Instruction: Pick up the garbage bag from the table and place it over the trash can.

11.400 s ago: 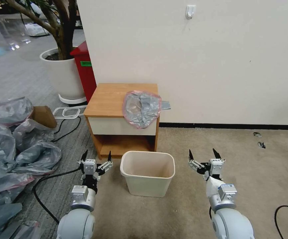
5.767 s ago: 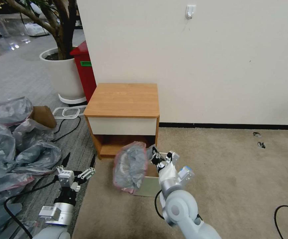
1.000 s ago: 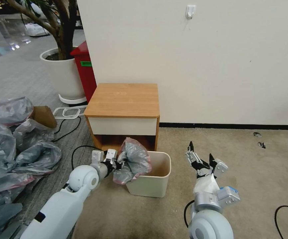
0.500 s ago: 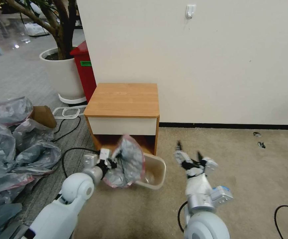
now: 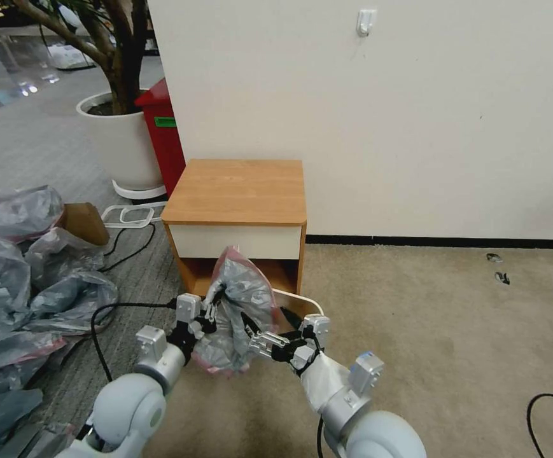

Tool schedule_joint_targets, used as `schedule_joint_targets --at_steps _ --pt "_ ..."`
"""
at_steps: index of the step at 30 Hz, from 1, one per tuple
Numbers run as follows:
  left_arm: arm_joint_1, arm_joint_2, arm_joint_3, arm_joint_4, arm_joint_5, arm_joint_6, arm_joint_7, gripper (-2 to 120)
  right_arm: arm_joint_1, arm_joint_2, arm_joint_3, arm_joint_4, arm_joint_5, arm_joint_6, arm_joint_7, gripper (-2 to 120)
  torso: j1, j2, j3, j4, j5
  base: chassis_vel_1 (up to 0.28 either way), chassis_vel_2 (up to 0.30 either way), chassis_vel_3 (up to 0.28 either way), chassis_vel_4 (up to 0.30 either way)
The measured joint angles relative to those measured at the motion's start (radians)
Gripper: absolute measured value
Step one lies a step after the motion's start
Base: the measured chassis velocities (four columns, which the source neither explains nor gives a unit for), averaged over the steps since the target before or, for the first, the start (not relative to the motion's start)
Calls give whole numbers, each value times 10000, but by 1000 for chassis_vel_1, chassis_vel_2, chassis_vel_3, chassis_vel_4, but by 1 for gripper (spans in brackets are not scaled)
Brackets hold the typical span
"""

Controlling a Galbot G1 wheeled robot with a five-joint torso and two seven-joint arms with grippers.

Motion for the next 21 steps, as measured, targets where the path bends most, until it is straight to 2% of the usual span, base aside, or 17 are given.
schedule_joint_targets --at_steps 6,15,21 --pt "242 -4 -109 -221 6 -125 140 4 249 -74 221 -429 -151 53 -40 100 0 0 0 -1 1 0 0 0 0" --pt "300 41 -230 -260 -11 -277 146 4 135 -131 339 -377 -341 105 -31 100 0 0 0 -1 -1 0 0 0 0" --pt "322 27 -226 -399 -32 -335 177 4 344 -55 54 -683 188 95 -50 100 1 0 0 -1 -1 0 0 0 0"
